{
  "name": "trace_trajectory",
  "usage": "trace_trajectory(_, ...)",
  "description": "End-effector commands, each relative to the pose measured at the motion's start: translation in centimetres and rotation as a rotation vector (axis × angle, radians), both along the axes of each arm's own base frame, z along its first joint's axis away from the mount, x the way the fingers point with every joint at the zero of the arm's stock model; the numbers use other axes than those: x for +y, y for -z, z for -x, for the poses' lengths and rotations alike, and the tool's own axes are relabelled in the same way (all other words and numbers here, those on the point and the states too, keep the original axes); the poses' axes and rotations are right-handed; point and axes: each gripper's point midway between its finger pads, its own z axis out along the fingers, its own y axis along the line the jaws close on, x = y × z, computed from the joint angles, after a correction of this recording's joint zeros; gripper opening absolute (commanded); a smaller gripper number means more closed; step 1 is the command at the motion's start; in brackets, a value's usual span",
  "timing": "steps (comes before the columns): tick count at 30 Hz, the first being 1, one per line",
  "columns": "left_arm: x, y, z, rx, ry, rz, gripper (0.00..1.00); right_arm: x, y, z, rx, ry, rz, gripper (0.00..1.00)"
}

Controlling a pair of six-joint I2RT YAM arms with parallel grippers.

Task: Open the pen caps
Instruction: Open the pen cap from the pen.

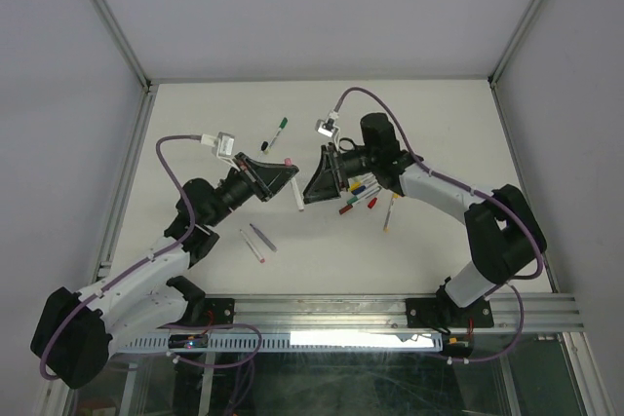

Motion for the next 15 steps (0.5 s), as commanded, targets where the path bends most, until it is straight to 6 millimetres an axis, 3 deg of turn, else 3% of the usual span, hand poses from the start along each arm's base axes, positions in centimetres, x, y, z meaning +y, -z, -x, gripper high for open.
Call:
trace_trajectory(1,2.0,-4.2,0.3,-0.118,-0.102,0.226,0.0,-0.1,-4.2,-0.3,-0.036,0.076,-0.15,0.54)
trace_trajectory(10,0.4,-3.9,0.7,-0.116,-0.075,0.278,0.0,0.5,-4.5,1.1,-0.063,0.074,-0.228,0.53)
trace_trajectory(15,0.0,-3.7,0.6,-0.105,-0.069,0.278,0.0,1.1,-4.1,1.4,-0.056,0.074,-0.223,0.47)
